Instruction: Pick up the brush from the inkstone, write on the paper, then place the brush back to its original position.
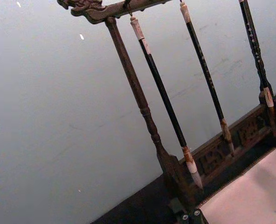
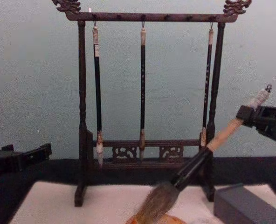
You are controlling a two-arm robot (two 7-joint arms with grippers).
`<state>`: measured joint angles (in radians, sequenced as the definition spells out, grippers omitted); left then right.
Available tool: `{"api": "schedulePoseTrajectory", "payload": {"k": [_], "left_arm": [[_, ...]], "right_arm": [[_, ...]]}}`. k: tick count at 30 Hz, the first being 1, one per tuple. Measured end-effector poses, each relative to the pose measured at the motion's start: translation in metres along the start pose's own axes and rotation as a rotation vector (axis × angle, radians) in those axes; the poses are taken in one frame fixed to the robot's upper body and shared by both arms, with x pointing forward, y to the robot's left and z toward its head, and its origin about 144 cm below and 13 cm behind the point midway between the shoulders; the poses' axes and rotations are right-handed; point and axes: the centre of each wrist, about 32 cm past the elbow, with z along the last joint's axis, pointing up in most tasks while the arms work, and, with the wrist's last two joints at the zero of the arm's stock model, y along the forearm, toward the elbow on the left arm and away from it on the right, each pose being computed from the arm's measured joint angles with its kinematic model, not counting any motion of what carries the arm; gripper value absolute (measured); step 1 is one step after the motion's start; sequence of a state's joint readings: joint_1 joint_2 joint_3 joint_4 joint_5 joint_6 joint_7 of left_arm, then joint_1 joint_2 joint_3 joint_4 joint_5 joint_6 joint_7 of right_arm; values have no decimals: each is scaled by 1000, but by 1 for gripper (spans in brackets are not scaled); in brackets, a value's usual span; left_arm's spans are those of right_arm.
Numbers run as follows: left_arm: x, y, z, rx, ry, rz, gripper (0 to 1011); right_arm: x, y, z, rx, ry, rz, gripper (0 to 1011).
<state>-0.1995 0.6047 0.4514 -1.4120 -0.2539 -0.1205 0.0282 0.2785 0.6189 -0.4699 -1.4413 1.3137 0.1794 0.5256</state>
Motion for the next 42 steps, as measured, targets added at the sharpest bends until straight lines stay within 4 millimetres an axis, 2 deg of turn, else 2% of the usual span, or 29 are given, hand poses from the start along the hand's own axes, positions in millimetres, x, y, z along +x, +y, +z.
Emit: {"api": "schedulePoseTrajectory", "payload": {"k": [22, 42], "left_arm": [[0, 0, 0, 0, 0, 0, 1002], [0, 0, 0, 0, 0, 0, 1002]], "right_arm": [[42, -3, -13, 9, 195, -94, 173], [61, -7, -23, -7, 293, -176, 172]]}}
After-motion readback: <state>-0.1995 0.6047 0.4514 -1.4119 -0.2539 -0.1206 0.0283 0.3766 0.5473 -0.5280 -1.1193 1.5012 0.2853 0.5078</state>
